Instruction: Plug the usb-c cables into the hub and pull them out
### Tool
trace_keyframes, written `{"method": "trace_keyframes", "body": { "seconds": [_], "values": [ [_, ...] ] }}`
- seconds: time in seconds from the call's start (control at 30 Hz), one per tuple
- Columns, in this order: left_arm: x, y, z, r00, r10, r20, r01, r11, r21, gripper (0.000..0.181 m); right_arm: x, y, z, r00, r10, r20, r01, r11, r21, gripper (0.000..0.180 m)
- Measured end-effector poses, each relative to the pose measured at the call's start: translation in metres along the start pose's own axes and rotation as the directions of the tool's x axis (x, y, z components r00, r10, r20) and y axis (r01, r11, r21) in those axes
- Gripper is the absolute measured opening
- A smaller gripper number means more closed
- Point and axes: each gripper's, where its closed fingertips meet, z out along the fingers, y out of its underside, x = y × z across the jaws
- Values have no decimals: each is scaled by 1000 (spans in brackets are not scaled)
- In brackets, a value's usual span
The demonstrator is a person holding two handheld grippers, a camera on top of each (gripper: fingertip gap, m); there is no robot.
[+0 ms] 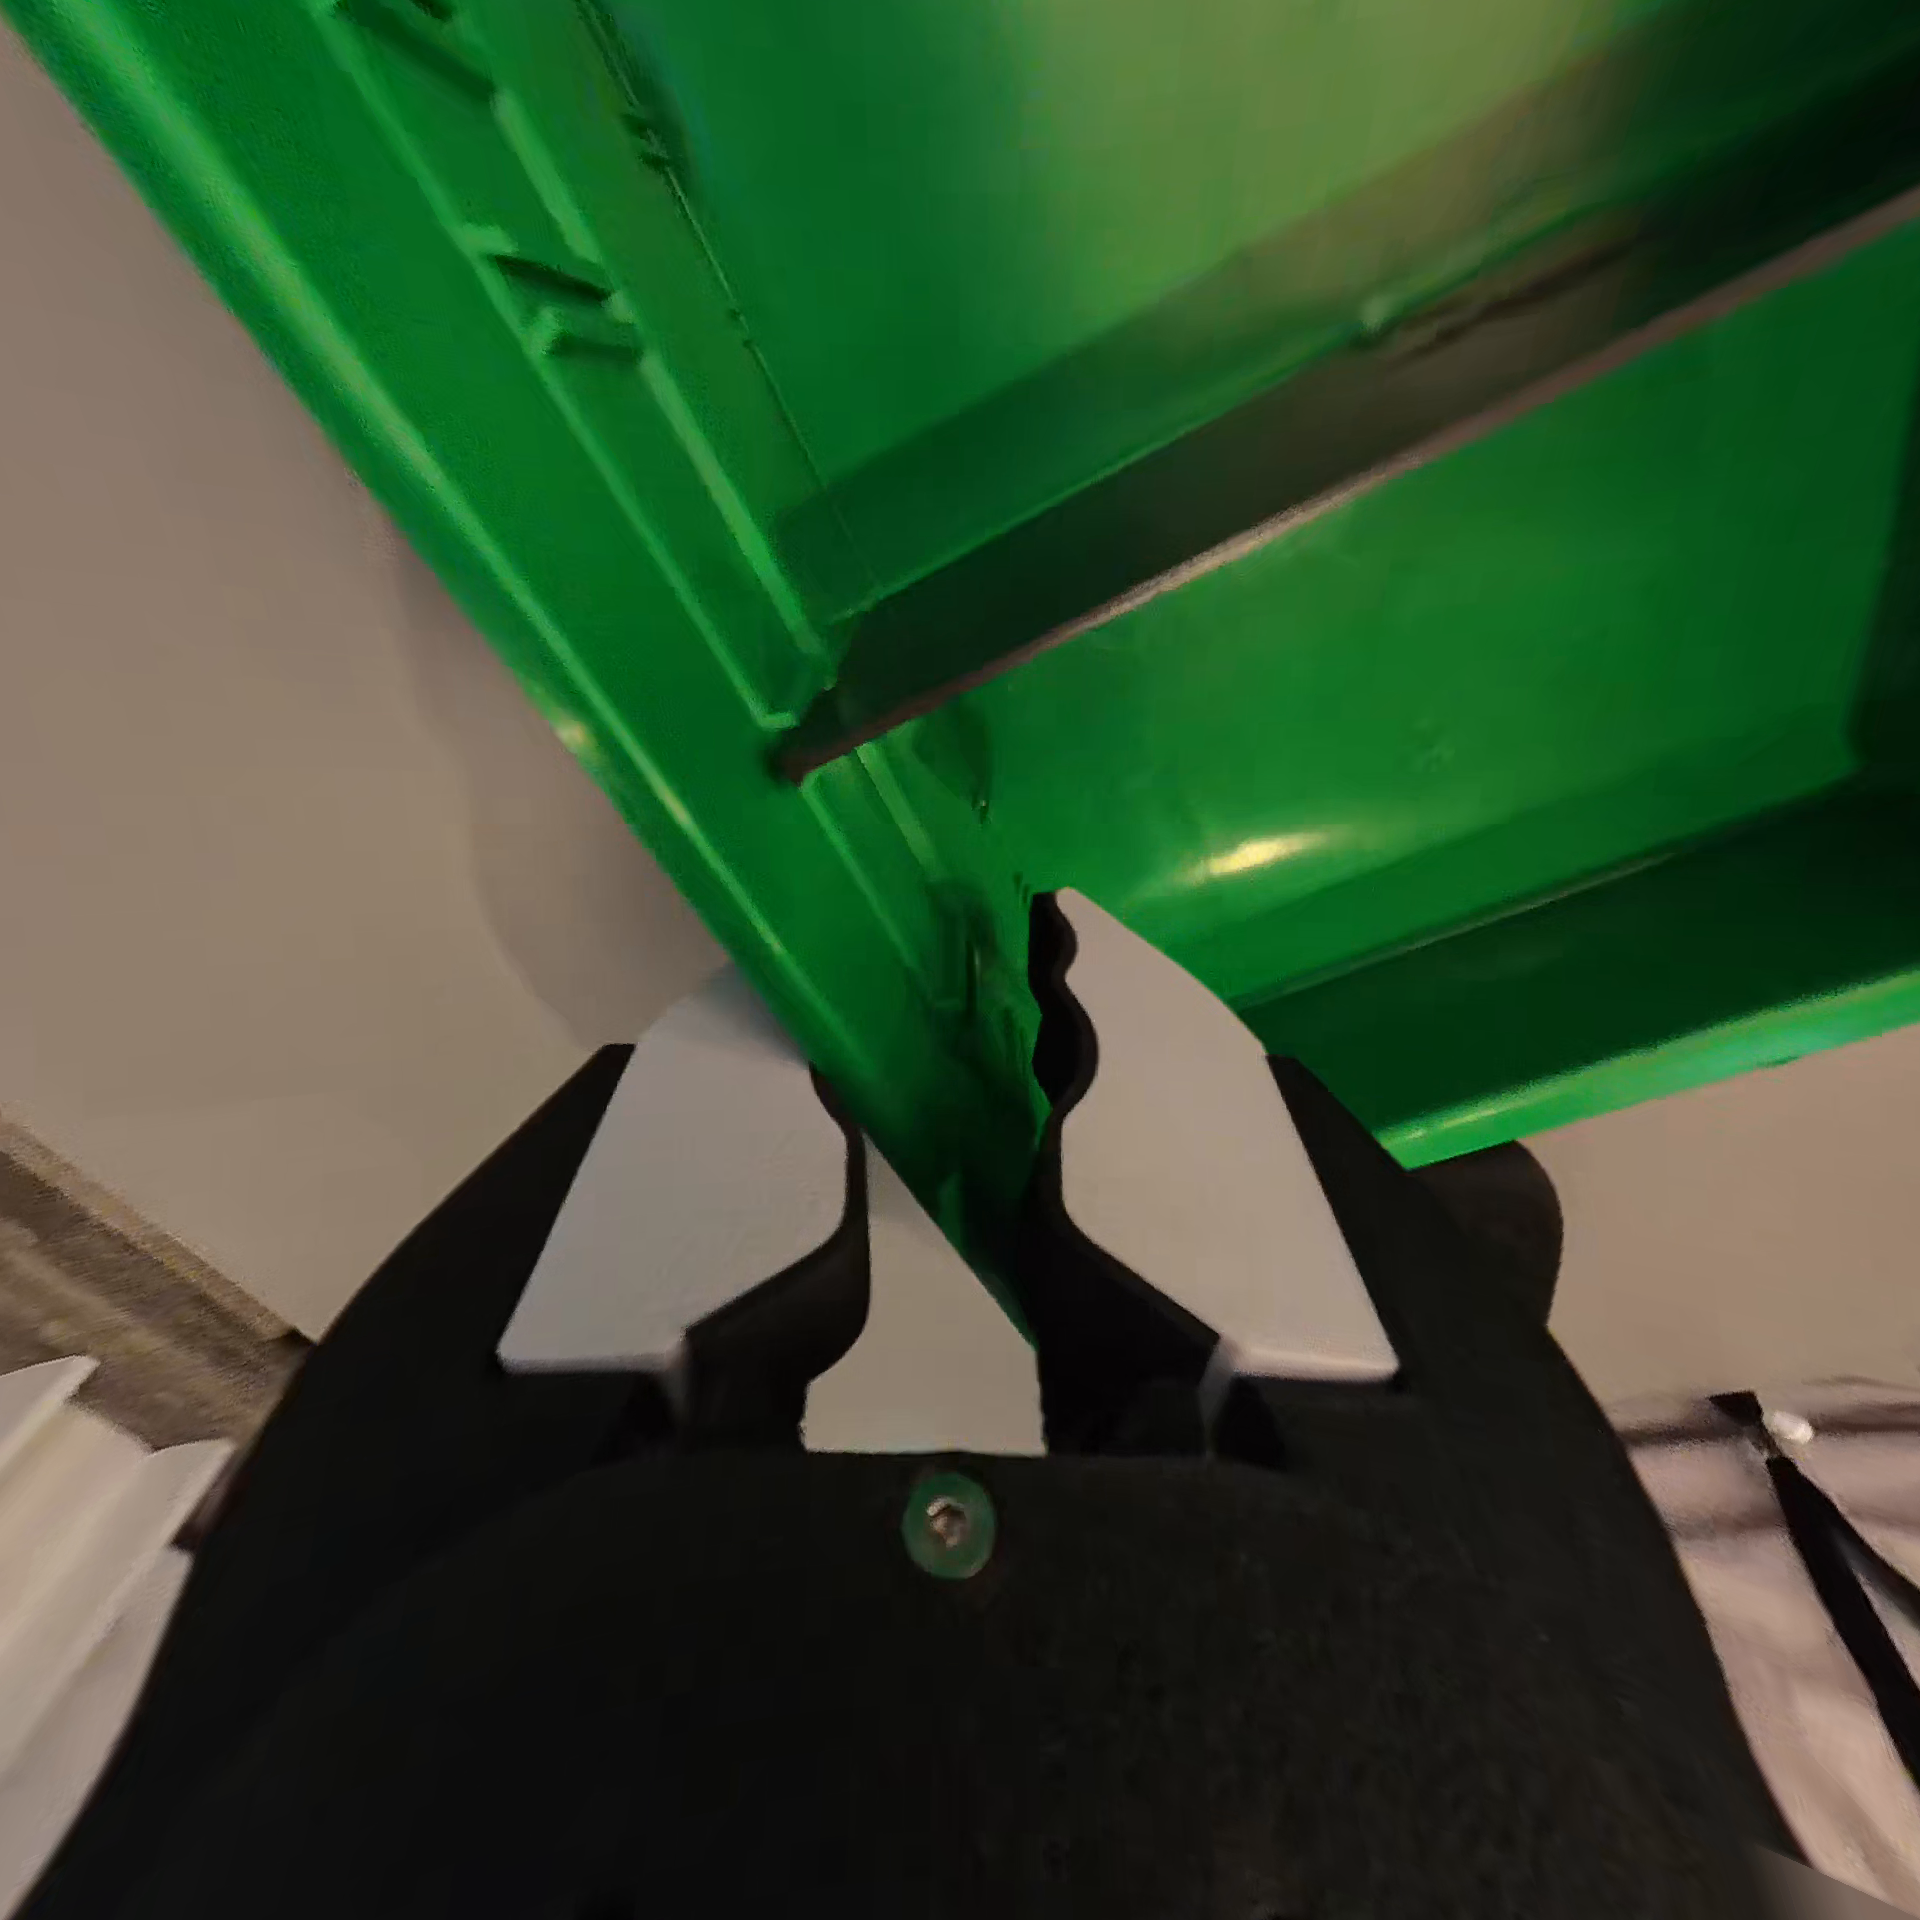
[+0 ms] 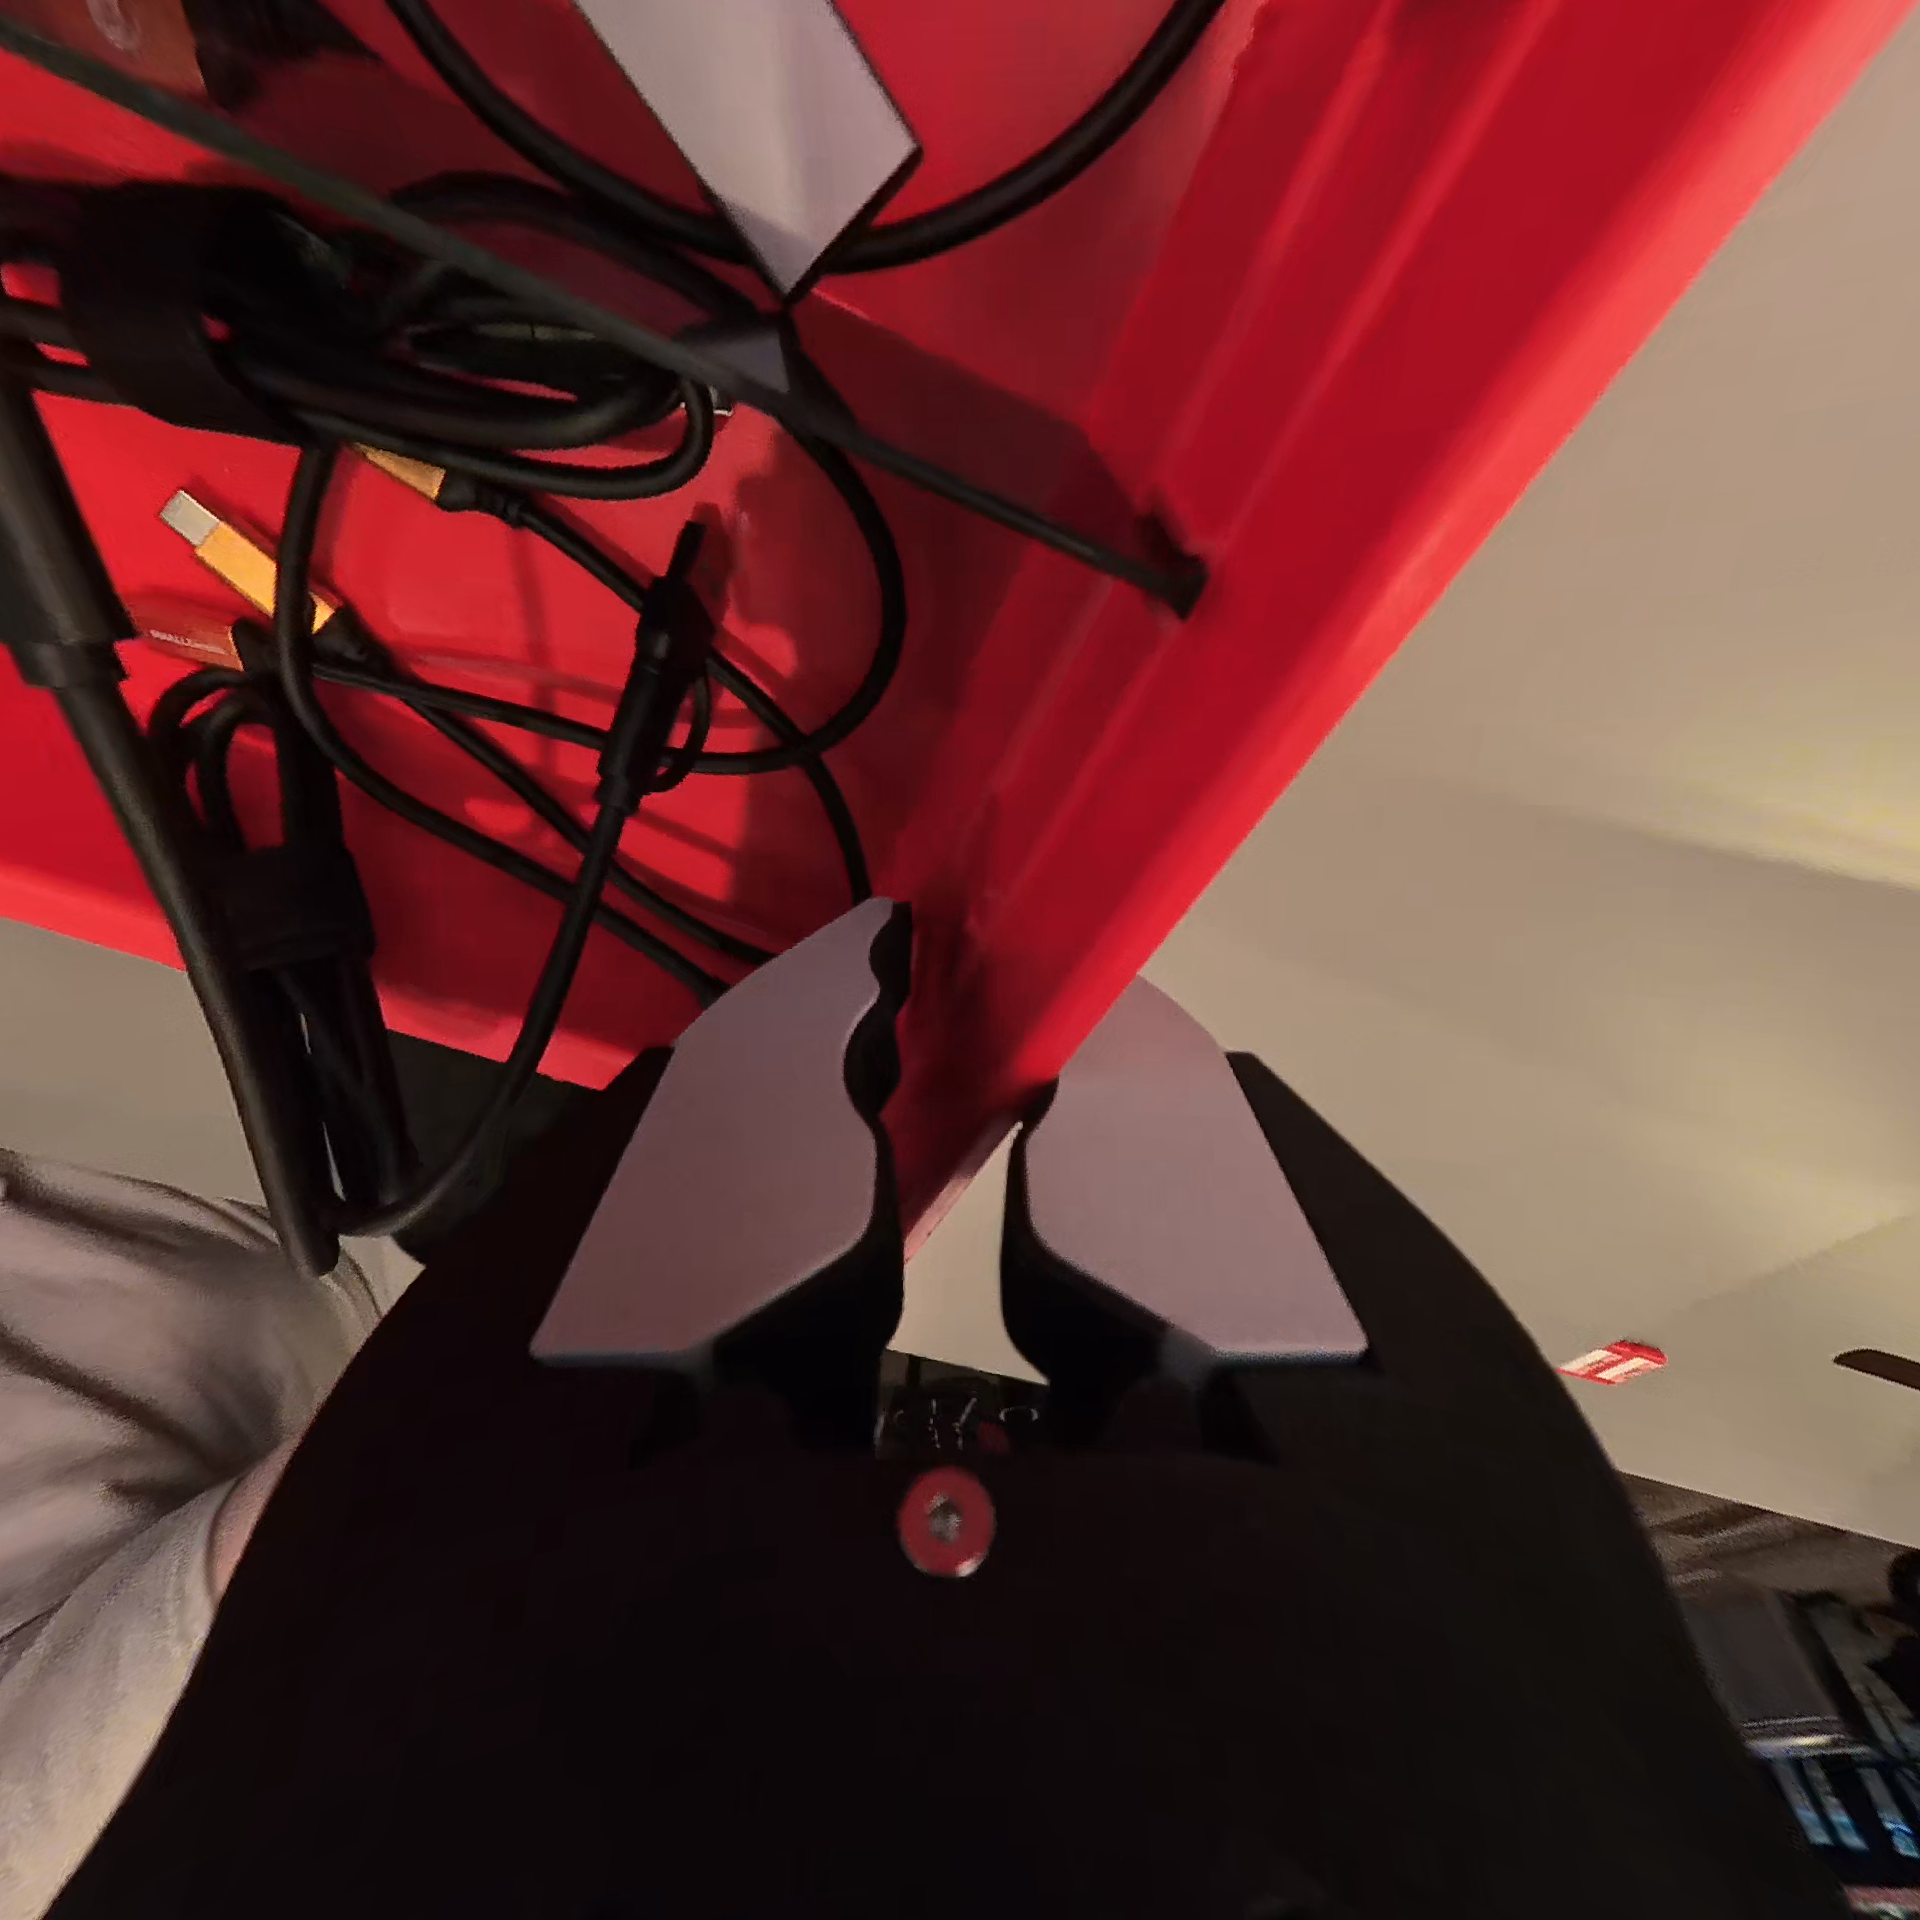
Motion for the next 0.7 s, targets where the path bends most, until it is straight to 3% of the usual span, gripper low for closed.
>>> {"method": "trace_keyframes", "body": {
  "seconds": [0.17,0.47,0.7],
  "values": [
    [21,0,1,993,101,56,-98,993,-64,39,-34,-19,0,997,-71,-29,70,997,-31,22],
    [44,12,-2,981,192,20,-188,975,-122,39,-52,-33,-1,991,-119,-61,117,993,-32,28],
    [39,15,-47,974,172,149,-183,981,60,36,-54,-34,-27,988,-90,-123,100,991,86,36]
  ]
}}
